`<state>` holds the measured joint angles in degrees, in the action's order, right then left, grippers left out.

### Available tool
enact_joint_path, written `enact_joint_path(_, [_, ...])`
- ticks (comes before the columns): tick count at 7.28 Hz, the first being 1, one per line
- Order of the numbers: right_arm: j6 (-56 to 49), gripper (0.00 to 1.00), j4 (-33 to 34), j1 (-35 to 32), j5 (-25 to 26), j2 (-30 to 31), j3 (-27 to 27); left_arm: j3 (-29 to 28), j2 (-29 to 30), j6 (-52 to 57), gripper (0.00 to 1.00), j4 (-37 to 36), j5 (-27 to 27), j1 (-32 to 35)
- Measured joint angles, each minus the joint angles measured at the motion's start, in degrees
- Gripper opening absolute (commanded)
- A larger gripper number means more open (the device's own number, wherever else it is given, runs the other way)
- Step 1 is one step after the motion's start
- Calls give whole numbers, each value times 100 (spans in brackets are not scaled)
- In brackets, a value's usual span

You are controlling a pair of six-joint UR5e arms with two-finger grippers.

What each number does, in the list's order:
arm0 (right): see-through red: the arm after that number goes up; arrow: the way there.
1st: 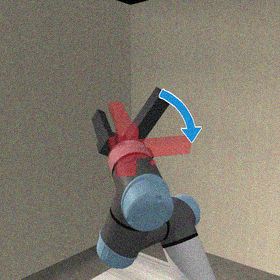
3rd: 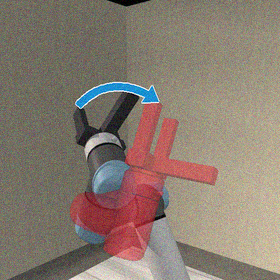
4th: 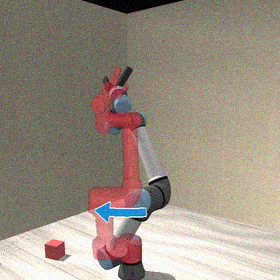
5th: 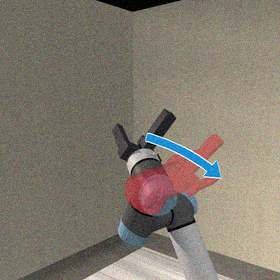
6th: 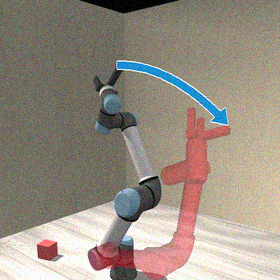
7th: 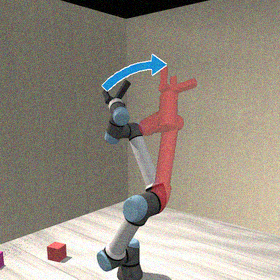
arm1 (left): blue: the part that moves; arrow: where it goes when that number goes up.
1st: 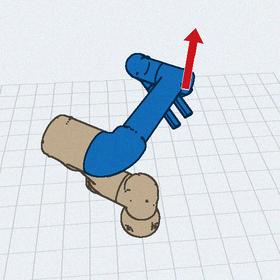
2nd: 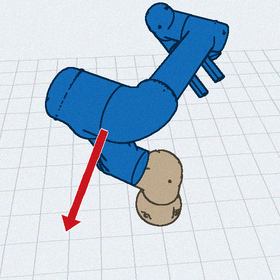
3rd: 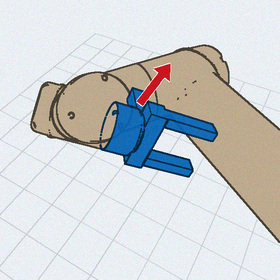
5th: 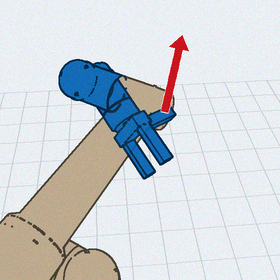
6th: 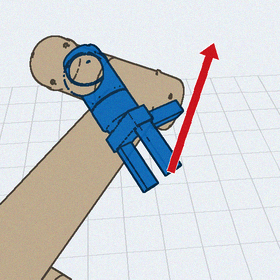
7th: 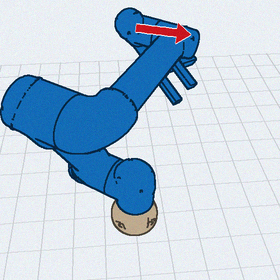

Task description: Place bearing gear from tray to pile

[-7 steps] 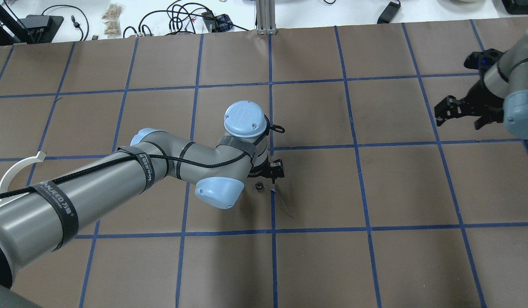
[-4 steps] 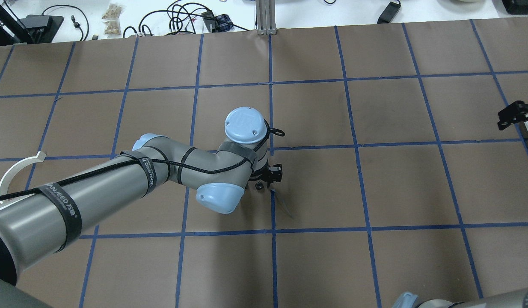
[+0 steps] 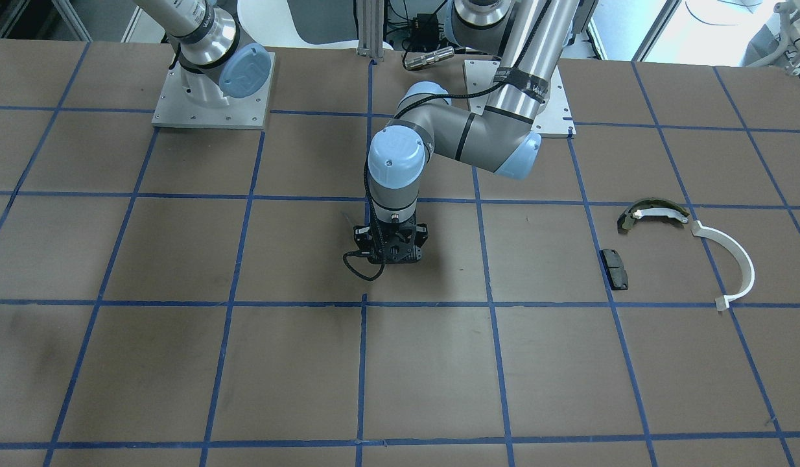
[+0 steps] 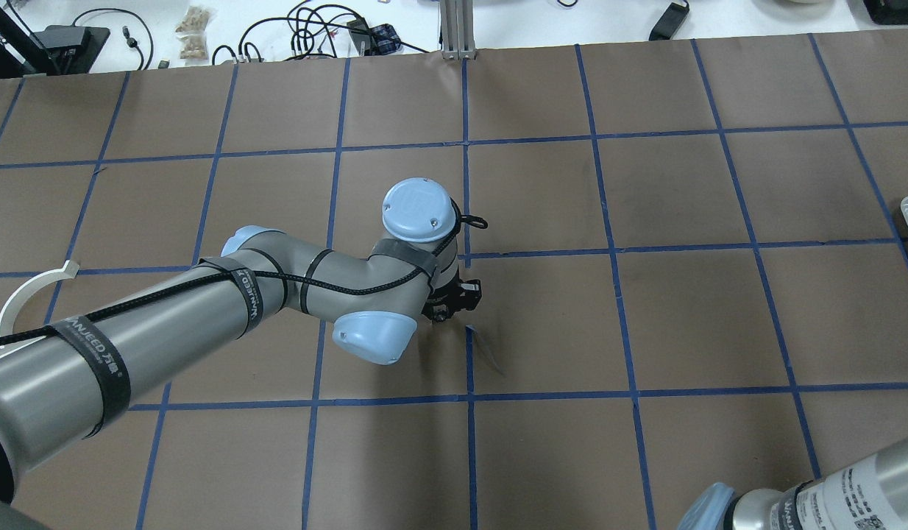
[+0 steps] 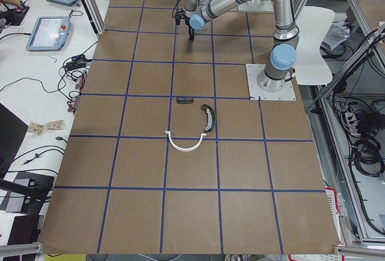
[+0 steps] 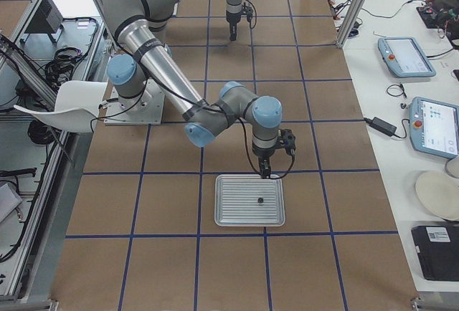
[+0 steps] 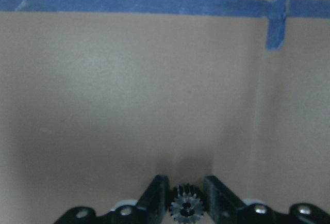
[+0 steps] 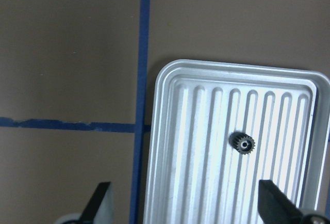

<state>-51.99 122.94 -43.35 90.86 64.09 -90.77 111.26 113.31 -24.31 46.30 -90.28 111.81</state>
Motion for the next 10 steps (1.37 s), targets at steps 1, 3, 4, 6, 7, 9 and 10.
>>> enact_joint_path(1, [-118,93,22,45,-8,-278,206,-89,-48,152,0,114,-63,-154])
enact_joint_path(3, [-380,89,47,175,-54,-728,515,-567,-219,778,0,980,-102,-693])
enact_joint_path(4, [-523,87,49,261,-73,-910,619,-931,-322,1143,0,1678,-94,-1107])
enact_joint_path(6, [-747,84,56,380,-83,-1166,703,-1469,-477,1855,0,2730,-89,-2220])
enact_joint_path(7, [-792,75,60,403,-80,-1236,720,-1502,-476,2463,0,2914,-118,-2798])
enact_joint_path(9, [-781,47,63,416,-72,-1307,751,-1240,-427,3932,0,2857,-366,-3920])
enact_joint_path(10, [-765,44,63,421,-70,-1332,758,-1080,-385,4677,0,2611,-536,-4437])
